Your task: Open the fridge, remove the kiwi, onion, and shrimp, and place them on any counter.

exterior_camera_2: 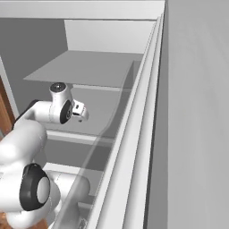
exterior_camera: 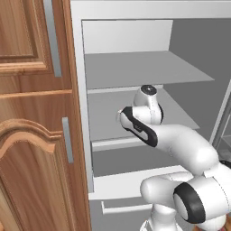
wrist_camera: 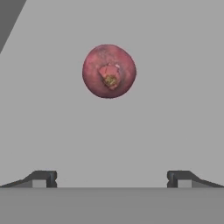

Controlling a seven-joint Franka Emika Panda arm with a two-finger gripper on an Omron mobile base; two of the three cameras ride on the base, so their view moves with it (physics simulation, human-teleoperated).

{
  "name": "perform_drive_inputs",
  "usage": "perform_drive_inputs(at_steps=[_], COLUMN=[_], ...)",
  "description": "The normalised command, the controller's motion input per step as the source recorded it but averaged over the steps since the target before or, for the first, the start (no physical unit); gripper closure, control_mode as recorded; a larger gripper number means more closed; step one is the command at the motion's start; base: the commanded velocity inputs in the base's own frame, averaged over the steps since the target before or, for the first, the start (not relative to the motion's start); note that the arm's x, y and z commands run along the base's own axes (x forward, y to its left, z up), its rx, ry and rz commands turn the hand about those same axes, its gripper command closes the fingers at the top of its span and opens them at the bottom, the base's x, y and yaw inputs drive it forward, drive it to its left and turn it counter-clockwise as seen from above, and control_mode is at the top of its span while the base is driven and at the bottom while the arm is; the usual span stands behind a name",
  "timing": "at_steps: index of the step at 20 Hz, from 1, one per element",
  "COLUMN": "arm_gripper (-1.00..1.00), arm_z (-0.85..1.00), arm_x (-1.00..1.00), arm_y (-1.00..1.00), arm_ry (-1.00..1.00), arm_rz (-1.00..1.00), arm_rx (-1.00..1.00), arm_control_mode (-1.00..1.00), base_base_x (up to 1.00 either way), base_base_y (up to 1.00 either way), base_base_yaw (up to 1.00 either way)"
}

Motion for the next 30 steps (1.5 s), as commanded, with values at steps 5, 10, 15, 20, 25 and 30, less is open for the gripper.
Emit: perform_drive_inputs(at_steps=[5,10,15,20,25,30], arm_gripper=[-1.0,-1.0,-1.0,-1.0,-1.0,-1.0], arm_z=[-0.05,-0.09,-0.08,-0.11,-0.13,-0.12], arm_x=[0.21,0.17,0.23,0.2,0.23,0.17], arm_y=[0.1,0.01,0.0,0.0,0.0,0.0], arm_ry=[0.0,0.0,0.0,0.0,0.0,0.0], arm_rz=[0.0,0.0,0.0,0.0,0.0,0.0], arm_rx=[0.0,0.0,0.0,0.0,0.0,0.0], arm_control_mode=[-1.0,-1.0,-1.0,-1.0,-1.0,-1.0], base_base_x=[0.0,0.0,0.0,0.0,0.0,0.0], base_base_y=[0.0,0.0,0.0,0.0,0.0,0.0], base_base_yaw=[0.0,0.0,0.0,0.0,0.0,0.0])
